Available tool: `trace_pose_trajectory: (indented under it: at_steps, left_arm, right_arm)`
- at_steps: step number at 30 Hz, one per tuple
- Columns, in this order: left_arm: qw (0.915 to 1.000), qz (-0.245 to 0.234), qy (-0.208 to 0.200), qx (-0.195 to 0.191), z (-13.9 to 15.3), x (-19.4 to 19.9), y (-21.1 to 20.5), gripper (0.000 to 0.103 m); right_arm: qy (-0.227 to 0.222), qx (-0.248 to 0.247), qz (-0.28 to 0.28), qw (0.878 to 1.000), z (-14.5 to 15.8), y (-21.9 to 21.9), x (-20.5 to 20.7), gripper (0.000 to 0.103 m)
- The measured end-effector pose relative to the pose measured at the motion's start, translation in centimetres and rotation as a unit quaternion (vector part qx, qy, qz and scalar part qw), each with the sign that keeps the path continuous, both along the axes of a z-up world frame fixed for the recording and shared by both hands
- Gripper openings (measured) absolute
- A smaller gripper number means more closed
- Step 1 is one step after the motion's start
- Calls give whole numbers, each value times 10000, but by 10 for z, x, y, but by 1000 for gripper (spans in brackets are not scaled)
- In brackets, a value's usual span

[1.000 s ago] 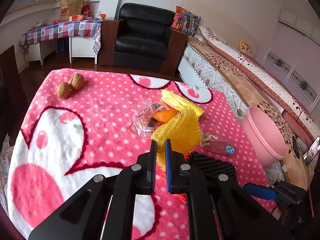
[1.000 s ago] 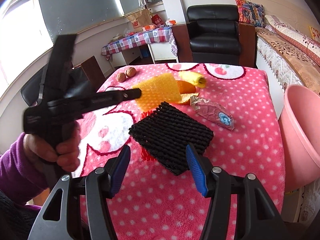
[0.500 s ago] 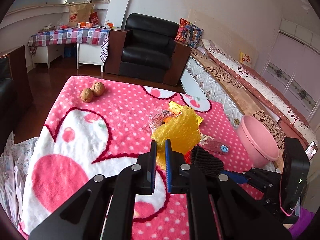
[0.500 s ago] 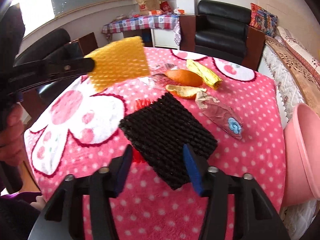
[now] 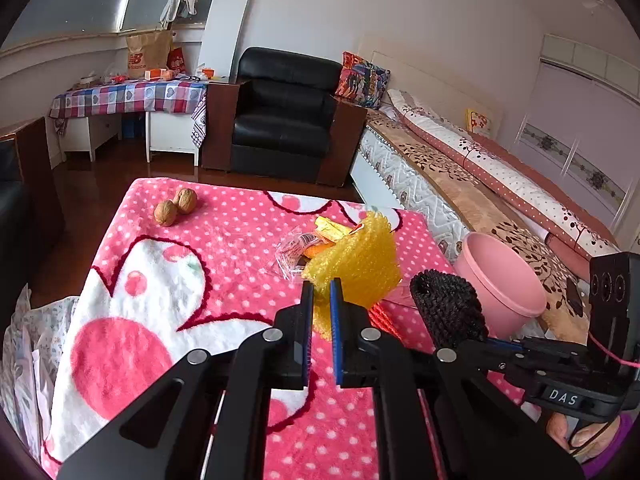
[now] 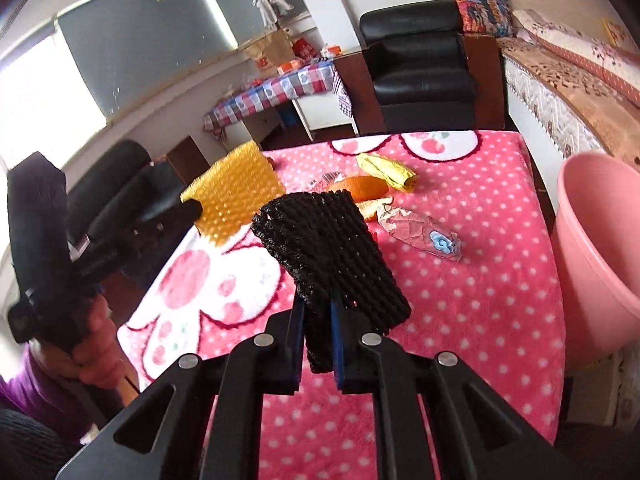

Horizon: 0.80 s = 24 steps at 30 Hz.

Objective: Collect trash
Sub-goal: 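Carry both foam nets over the pink bucket and open both tools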

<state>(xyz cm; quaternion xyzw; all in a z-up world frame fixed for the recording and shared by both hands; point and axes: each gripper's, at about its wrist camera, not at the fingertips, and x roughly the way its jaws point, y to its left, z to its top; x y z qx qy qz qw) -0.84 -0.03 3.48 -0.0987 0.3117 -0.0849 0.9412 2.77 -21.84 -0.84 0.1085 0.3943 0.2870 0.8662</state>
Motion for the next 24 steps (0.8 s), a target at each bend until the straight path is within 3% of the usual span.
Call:
trace_pose_trajectory:
  at_steps: [8, 24]
  left_arm:
    - [9997, 9, -139, 209, 9, -6, -22, 7]
    - [9987, -181, -333, 327, 30, 11, -78, 7]
  right_arm:
    - [-94, 336, -314, 9989, 17, -21, -11, 11]
    - [-434, 356, -837, 9949, 48, -55, -14, 11]
